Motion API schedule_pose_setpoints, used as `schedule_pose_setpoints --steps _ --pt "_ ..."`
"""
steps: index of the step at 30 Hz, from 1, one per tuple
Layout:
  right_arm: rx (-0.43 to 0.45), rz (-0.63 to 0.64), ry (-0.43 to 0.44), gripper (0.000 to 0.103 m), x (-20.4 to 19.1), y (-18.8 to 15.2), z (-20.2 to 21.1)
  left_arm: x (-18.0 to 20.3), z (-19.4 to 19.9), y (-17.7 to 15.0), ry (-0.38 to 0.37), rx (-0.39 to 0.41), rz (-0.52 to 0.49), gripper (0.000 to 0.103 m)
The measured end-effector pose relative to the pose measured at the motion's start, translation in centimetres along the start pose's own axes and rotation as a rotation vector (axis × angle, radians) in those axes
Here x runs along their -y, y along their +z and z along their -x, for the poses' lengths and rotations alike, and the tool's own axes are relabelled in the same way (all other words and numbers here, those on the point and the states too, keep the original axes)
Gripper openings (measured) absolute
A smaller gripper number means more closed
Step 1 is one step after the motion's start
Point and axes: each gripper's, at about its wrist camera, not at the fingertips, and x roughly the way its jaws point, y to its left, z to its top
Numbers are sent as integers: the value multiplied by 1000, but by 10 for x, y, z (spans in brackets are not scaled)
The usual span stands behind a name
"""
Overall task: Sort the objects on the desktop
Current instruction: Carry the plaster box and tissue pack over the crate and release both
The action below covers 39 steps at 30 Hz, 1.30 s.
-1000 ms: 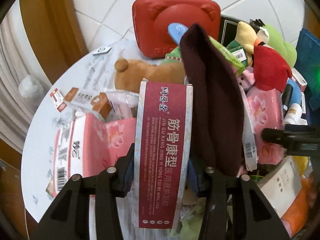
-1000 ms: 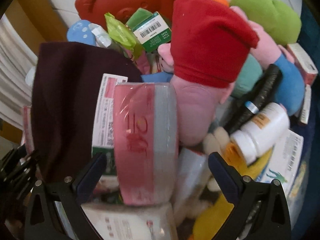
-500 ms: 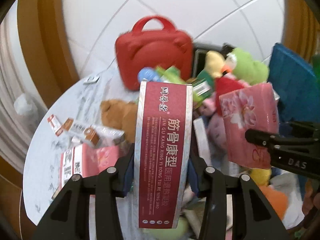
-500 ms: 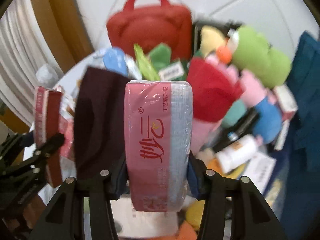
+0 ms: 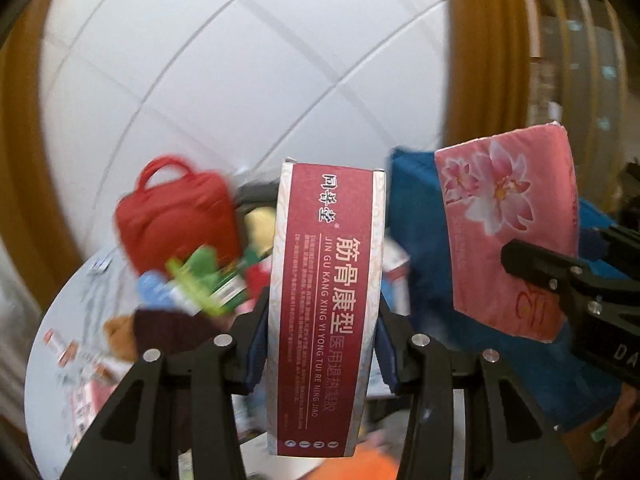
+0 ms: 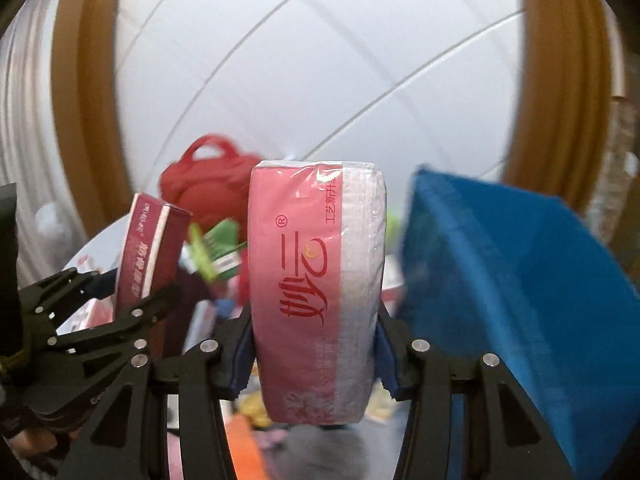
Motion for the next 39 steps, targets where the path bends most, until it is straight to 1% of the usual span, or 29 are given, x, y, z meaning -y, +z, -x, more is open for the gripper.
schedule_pose_setpoints --steps 2,4,9,12,15,16,19,21,23,25,29,36,38,39 --pt "38 -19 -48 49 27 2 25 32 3 14 -37 28 -28 45" --pt "61 -35 -88 49 49 3 41 65 7 27 -75 49 -52 45" --pt "120 -70 -208 49 117 3 87 140 10 52 -155 75 -101 45" --pt "125 -89 -262 50 158 0 101 189 6 60 -203 50 -130 45" --pt "99 -112 -313 50 202 -10 106 233 -2 66 -232 7 -159 45" --pt "89 -119 -321 50 210 -15 107 250 -6 67 -242 -15 -169 45" --pt "47 -145 -349 50 247 -32 103 284 -13 64 -250 -67 -189 45" --pt "24 -159 -351 50 269 -42 107 305 -13 61 -260 -96 -191 45" --pt "5 -171 -350 50 284 -54 104 321 -12 58 -262 -112 -207 45" --pt "-14 -181 -343 50 298 -62 101 336 -12 56 -248 -122 -228 45" --pt "-34 -193 -323 50 320 -71 97 357 -16 53 -240 -153 -236 45" --pt "-49 -189 -318 50 335 -87 94 365 -29 46 -194 -191 -233 45" --pt "-57 -189 -318 50 338 -88 91 367 -31 44 -172 -201 -234 49" --pt "-61 -188 -318 50 340 -88 89 366 -32 43 -159 -203 -234 58"
